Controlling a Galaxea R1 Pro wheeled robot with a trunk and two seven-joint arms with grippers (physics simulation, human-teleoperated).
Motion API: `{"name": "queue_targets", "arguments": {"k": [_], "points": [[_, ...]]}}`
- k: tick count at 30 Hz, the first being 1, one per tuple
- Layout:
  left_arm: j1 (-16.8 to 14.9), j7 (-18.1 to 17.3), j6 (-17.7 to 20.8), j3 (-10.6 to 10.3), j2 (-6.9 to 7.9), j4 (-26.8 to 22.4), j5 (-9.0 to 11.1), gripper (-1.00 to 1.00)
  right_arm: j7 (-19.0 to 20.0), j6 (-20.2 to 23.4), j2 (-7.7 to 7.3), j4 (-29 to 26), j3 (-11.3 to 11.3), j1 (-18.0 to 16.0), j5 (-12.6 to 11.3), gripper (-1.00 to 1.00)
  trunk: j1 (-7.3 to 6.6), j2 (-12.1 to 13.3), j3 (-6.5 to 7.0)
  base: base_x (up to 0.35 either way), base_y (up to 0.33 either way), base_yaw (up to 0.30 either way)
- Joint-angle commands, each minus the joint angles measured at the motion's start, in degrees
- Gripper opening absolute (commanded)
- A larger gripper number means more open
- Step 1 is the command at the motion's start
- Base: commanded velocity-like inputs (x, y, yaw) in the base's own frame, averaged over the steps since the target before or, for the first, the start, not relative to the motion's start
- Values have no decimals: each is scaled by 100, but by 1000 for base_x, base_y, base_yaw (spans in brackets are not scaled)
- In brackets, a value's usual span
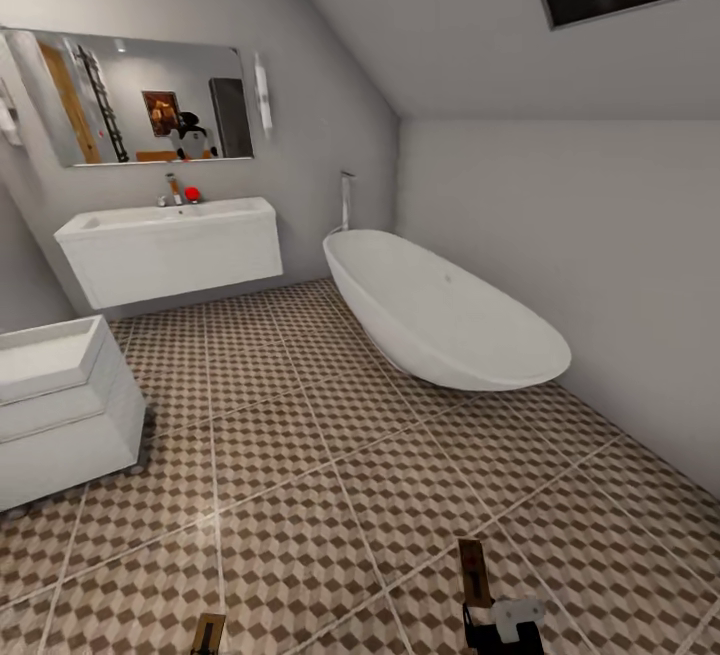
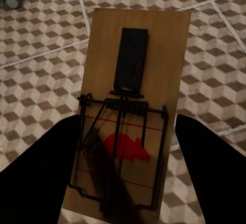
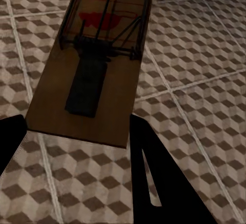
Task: Take the four mousetraps from the cabinet in the bathroom and place them on the bathroom floor. Make sure all four end up on the same floor surface, and ensure that at least two of them are either under or directly next to the same bathroom sink.
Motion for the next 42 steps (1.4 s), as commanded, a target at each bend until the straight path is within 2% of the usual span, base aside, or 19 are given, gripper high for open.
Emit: {"name": "queue_targets", "arguments": {"k": [1, 6, 17, 36, 42], "points": [[-11, 17, -30, -50, -5, 24, 34, -100, -38, -2, -4, 1, 25, -2, 37, -100, 2, -3, -3, 215, -106, 261], [-11, 17, -30, -50, -5, 24, 34, -100, -38, -9, -13, -2, 25, -2, 37, -100, 2, -3, 0, 216, -106, 210], [-11, 17, -30, -50, -5, 24, 34, -100, -38, -212, -13, 6, 25, -3, 37, -100, 2, -3, 0, 216, -106, 48], [-11, 17, -30, -51, -5, 24, 34, -100, -38, -205, -13, 7, 25, -3, 37, -100, 2, -3, 0, 216, -106, 244], [-11, 17, -30, -50, -5, 24, 34, -100, -38, -212, 3, 163, 25, -1, 38, -100, 2, -3, 0, 215, -106, 250]]}}
